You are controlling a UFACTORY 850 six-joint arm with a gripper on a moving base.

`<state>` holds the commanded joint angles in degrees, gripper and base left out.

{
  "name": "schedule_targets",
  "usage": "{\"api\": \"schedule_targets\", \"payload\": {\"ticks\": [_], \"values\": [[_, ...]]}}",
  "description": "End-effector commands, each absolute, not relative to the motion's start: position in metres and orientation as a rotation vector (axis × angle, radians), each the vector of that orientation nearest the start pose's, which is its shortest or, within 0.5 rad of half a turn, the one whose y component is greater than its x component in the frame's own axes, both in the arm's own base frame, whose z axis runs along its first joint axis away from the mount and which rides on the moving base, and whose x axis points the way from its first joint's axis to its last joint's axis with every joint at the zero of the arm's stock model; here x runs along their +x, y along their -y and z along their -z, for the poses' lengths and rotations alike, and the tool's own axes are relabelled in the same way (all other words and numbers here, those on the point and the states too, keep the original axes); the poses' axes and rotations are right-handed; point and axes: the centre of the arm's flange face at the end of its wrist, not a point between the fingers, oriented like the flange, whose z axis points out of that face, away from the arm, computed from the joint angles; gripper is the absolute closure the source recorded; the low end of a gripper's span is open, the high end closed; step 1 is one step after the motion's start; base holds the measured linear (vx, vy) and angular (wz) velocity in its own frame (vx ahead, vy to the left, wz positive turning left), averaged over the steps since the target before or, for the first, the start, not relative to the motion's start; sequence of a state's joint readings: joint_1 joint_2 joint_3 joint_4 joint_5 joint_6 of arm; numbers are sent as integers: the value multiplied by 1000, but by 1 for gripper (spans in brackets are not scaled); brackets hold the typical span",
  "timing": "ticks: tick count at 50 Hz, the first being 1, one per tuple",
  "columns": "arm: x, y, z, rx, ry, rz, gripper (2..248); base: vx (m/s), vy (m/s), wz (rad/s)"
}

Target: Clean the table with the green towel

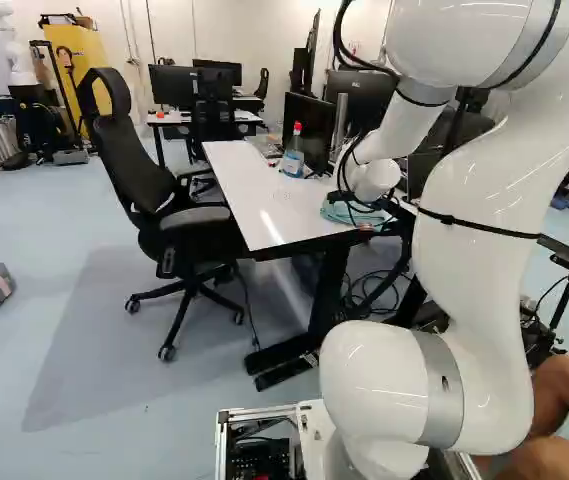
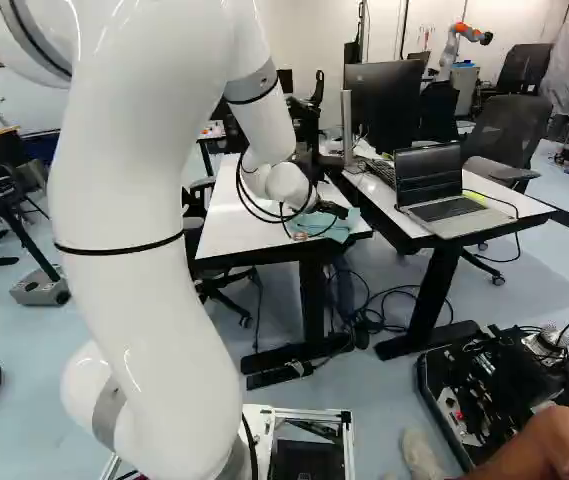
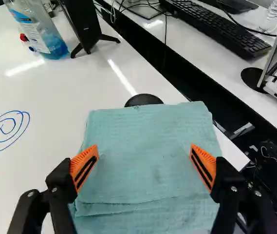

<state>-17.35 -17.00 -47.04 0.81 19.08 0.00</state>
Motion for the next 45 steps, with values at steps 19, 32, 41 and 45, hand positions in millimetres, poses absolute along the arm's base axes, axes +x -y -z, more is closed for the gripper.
{"api": "schedule_targets", "payload": {"ticks": [19, 32, 41, 45], "values": [[501, 157, -384, -2942, -472, 1334, 3, 0, 0, 0], [501, 157, -384, -2942, -472, 1334, 3, 0, 0, 0], [501, 157, -384, -2942, -472, 1334, 3, 0, 0, 0], [501, 157, -384, -2942, -472, 1334, 6, 0, 0, 0]]}}
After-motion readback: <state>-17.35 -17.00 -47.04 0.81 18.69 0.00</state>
